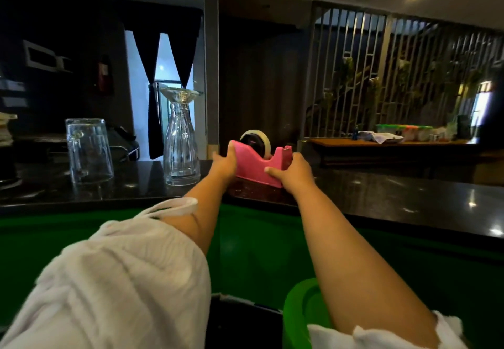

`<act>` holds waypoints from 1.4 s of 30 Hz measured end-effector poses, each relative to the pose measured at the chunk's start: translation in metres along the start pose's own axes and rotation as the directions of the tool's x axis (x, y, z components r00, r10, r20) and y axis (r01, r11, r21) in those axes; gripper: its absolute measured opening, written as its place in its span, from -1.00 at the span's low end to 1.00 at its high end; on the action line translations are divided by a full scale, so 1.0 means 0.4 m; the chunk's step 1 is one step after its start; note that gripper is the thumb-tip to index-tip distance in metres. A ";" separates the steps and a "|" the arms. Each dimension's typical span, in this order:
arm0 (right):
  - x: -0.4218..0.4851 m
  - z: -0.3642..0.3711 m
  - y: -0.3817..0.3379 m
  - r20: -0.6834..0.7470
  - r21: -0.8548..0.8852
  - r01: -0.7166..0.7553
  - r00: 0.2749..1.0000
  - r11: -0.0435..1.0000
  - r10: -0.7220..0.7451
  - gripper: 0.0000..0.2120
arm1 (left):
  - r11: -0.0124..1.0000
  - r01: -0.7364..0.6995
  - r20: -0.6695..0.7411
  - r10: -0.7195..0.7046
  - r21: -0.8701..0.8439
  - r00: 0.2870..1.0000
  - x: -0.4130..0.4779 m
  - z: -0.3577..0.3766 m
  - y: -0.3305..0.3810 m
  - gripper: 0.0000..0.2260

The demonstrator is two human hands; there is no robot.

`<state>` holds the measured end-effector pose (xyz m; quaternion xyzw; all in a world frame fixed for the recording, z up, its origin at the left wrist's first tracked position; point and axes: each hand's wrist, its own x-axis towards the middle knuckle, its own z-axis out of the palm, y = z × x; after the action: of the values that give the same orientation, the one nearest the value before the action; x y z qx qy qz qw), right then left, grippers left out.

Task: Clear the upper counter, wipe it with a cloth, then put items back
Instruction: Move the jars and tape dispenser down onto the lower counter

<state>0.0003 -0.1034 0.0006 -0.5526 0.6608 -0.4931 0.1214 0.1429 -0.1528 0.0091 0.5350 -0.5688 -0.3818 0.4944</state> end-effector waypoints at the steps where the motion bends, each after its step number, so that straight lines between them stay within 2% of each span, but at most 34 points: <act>1: 0.000 0.001 0.000 0.008 -0.003 -0.004 1.000 1.000 0.004 -0.34 | 1.000 0.008 0.025 -0.009 0.028 1.000 0.007 0.004 -0.009 -0.34; 5: -0.002 -0.002 0.002 -0.010 0.006 0.002 1.000 1.000 -0.002 -0.35 | 0.996 -0.035 0.104 0.027 0.080 0.994 0.018 0.012 -0.022 -0.38; 8: -0.014 -0.007 0.000 -0.011 0.053 0.024 1.000 0.998 -0.023 -0.34 | 0.998 -0.048 0.114 0.042 0.051 0.993 0.038 0.005 -0.038 -0.32; 13: -0.043 -0.020 -0.009 0.017 0.178 0.080 0.996 0.981 -0.084 -0.34 | 0.998 -0.035 0.099 0.040 -0.048 0.994 0.013 -0.009 -0.028 -0.43; 17: -0.054 -0.022 -0.012 0.013 0.203 0.137 0.990 0.969 -0.143 -0.37 | 0.996 -0.022 0.087 0.030 -0.085 0.996 0.020 -0.017 -0.039 -0.27; 22: -0.054 -0.022 -0.019 -0.047 0.185 0.160 0.987 0.970 -0.154 -0.37 | 0.995 -0.102 0.055 0.102 0.008 0.993 -0.012 -0.013 -0.021 -0.45; 26: -0.076 -0.047 -0.022 -0.117 0.182 0.199 0.977 0.963 -0.179 -0.43 | 0.973 -0.230 0.099 0.227 0.021 0.969 -0.053 -0.014 -0.016 -0.52; 30: -0.142 -0.107 -0.029 -0.151 0.194 0.249 0.963 0.949 -0.222 -0.43 | 0.949 -0.307 0.115 0.314 -0.070 0.943 -0.160 -0.033 -0.002 -0.61; 34: -0.264 -0.155 -0.058 -0.115 0.196 0.306 0.951 0.932 -0.288 -0.47 | 0.939 -0.293 0.111 0.316 -0.182 0.942 -0.315 -0.089 -0.009 -0.62; 39: -0.442 -0.157 -0.089 -0.092 0.299 0.306 0.952 0.904 -0.292 -0.51 | 0.941 -0.296 0.098 0.313 -0.162 0.945 -0.519 -0.209 -0.024 -0.62; 42: -0.555 -0.128 -0.108 -0.046 0.353 0.278 0.959 0.893 -0.280 -0.55 | 0.958 -0.251 0.101 0.266 -0.135 0.959 -0.631 -0.302 -0.050 -0.60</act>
<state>0.0706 0.1160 -0.0261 -0.6120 0.4739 -0.6153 0.1494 0.2493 0.1050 -0.0225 0.4016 -0.6382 -0.3785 0.5369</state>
